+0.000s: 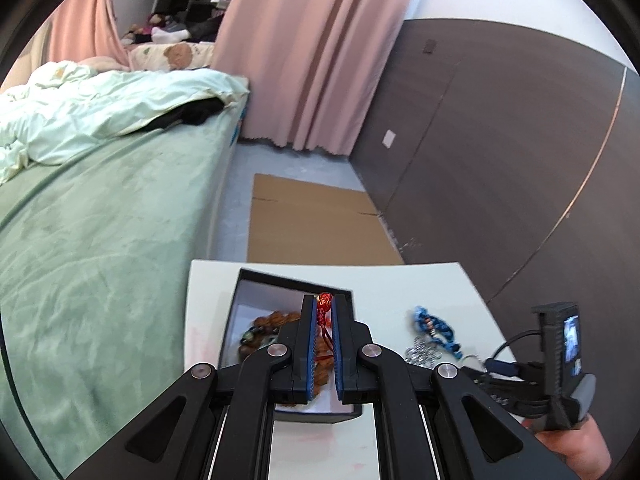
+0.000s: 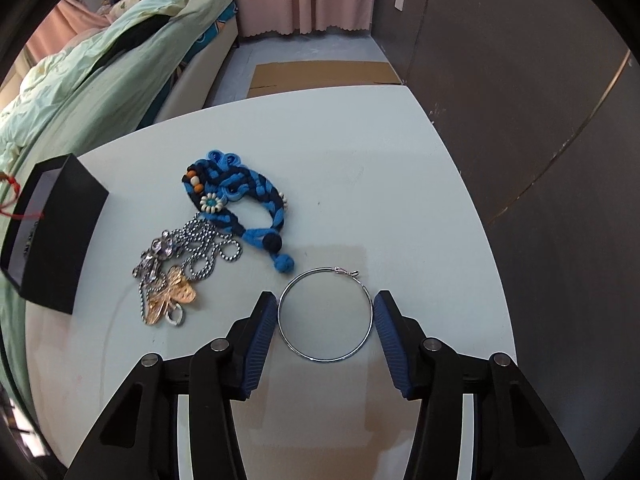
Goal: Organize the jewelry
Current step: 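Drop red string charm into box with left gripper while right gripper reaches silver hoop, then close the right gripper on the silver hoop earring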
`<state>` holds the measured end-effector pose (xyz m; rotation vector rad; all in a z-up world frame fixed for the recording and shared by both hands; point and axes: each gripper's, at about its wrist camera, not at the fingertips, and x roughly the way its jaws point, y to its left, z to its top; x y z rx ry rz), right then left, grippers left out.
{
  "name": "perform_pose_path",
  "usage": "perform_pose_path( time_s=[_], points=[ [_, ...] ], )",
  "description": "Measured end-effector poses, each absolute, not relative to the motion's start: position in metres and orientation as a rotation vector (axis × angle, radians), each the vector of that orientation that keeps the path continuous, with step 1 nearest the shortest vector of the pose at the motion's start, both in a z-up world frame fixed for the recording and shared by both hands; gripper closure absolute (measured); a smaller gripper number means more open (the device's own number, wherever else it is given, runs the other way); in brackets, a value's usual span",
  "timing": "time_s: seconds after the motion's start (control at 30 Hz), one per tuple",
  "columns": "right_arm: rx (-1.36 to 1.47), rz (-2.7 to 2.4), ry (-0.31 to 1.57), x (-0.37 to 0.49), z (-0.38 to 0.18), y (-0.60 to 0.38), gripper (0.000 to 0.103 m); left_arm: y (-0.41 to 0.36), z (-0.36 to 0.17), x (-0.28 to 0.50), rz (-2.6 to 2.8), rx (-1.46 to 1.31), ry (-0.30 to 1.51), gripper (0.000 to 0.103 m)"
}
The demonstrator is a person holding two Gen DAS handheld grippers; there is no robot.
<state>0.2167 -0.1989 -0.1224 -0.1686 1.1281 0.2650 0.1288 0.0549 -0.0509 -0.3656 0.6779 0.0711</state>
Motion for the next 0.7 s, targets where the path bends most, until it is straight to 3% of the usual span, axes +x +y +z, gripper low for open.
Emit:
perform_pose_path(
  time_s=[0.33,0.43,0.53,0.57,0.7],
  points=[
    [-0.09,0.301,1.093,0.208,-0.106,-0.203,0.052,0.052,-0.065,0.131,0.075,-0.373,0.757,0.095],
    [-0.041,0.328,1.074,0.207,-0.1,-0.204,0.052,0.055,-0.074,0.135,0.046,-0.426,0.812,0.078],
    [0.004,0.362,1.052,0.205,-0.091,-0.201,0.052,0.059,-0.071,0.128,0.047,-0.472,0.781,0.04],
    [0.022,0.376,1.043,0.203,-0.088,-0.2,0.052,0.06,-0.069,0.126,0.052,-0.474,0.766,0.032],
    [0.085,0.433,1.007,0.2,-0.08,-0.191,0.052,0.066,-0.058,0.121,0.071,-0.464,0.724,0.031]
  ],
)
